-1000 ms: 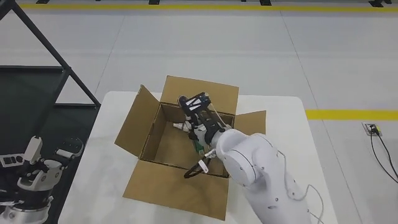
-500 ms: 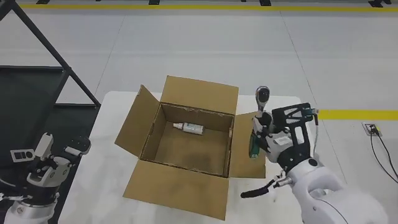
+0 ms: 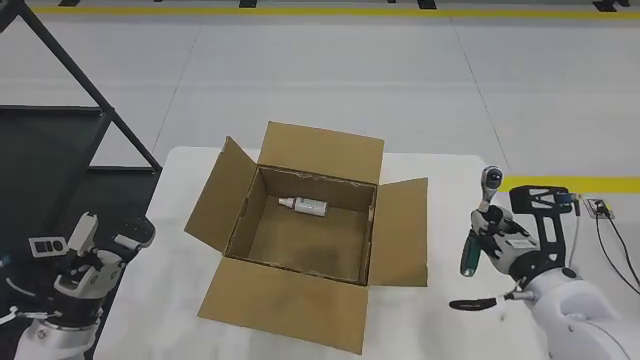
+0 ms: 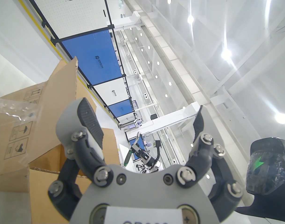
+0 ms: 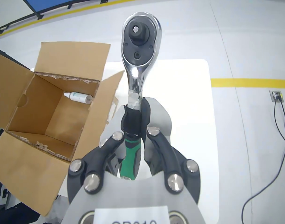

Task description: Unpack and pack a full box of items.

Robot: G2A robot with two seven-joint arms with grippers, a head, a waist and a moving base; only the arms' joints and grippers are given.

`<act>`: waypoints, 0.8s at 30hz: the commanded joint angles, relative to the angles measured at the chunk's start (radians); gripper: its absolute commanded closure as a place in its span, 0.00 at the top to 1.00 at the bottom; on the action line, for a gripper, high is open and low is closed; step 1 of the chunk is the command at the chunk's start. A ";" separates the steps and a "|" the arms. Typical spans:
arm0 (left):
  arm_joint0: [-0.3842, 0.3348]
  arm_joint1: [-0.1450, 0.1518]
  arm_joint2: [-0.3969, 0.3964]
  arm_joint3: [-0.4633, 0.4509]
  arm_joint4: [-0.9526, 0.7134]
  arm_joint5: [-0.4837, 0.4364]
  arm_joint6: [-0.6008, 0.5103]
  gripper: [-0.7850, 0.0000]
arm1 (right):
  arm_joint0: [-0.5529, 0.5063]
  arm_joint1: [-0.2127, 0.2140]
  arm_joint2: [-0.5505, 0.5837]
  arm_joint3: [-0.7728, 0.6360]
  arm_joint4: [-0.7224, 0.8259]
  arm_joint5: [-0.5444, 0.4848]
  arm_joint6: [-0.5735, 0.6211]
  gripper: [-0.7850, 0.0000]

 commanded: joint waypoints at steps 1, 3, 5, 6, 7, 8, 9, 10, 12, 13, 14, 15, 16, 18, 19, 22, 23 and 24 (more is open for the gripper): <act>0.004 0.000 -0.001 -0.002 0.000 -0.002 0.001 1.00 | -0.017 0.003 0.022 0.003 0.007 0.000 0.018 0.00; 0.007 -0.001 -0.002 -0.004 -0.001 -0.002 0.005 1.00 | -0.024 0.007 0.041 0.036 0.015 -0.004 0.021 0.00; 0.011 -0.001 -0.002 -0.008 0.001 -0.005 0.007 1.00 | -0.017 0.011 0.064 0.091 0.042 -0.022 0.007 0.00; 0.014 -0.001 -0.003 -0.011 0.000 -0.006 0.007 1.00 | -0.012 0.013 0.079 0.124 0.056 -0.027 0.002 0.00; 0.017 -0.001 -0.005 -0.014 -0.002 -0.007 0.008 1.00 | -0.004 0.016 0.092 0.156 0.078 -0.042 -0.005 0.00; 0.020 -0.002 -0.007 -0.017 -0.006 -0.008 0.008 1.00 | 0.004 0.019 0.108 0.193 0.089 -0.051 -0.010 0.00; 0.023 -0.002 -0.010 -0.019 -0.011 -0.009 0.008 1.00 | 0.012 0.021 0.118 0.226 0.110 -0.056 -0.017 0.00; 0.025 -0.002 -0.013 -0.021 -0.016 -0.010 0.007 1.00 | 0.020 0.023 0.131 0.260 0.131 -0.058 -0.023 0.00; 0.030 -0.002 -0.018 -0.023 -0.022 -0.011 0.005 1.00 | 0.025 0.025 0.140 0.284 0.147 -0.053 -0.020 0.00; 0.033 -0.002 -0.019 -0.022 -0.023 -0.011 0.004 1.00 | 0.025 0.025 0.140 0.284 0.147 -0.053 -0.020 0.00; 0.034 -0.002 -0.021 -0.020 -0.023 -0.010 0.005 1.00 | 0.025 0.025 0.140 0.284 0.147 -0.053 -0.020 0.00; 0.034 -0.003 -0.021 -0.018 -0.024 -0.007 0.009 1.00 | 0.025 0.025 0.140 0.284 0.147 -0.053 -0.020 0.00; 0.034 -0.003 -0.020 -0.017 -0.027 -0.005 0.012 1.00 | 0.025 0.025 0.140 0.284 0.147 -0.053 -0.020 0.00; 0.034 -0.003 -0.016 -0.016 -0.035 0.002 0.013 1.00 | 0.025 0.025 0.140 0.284 0.147 -0.053 -0.020 0.00; 0.033 -0.003 -0.012 -0.015 -0.038 0.006 0.010 1.00 | 0.025 0.025 0.140 0.284 0.147 -0.053 -0.020 0.00; 0.024 -0.003 0.005 -0.011 -0.032 0.015 -0.001 1.00 | 0.023 0.025 0.137 0.285 0.148 -0.055 -0.026 0.00; 0.020 -0.002 0.011 -0.011 -0.027 0.018 -0.006 1.00 | 0.020 0.026 0.119 0.297 0.149 -0.073 -0.038 0.00; 0.015 -0.002 0.015 -0.011 -0.023 0.018 -0.009 1.00 | 0.026 0.028 0.102 0.315 0.134 -0.085 -0.040 0.00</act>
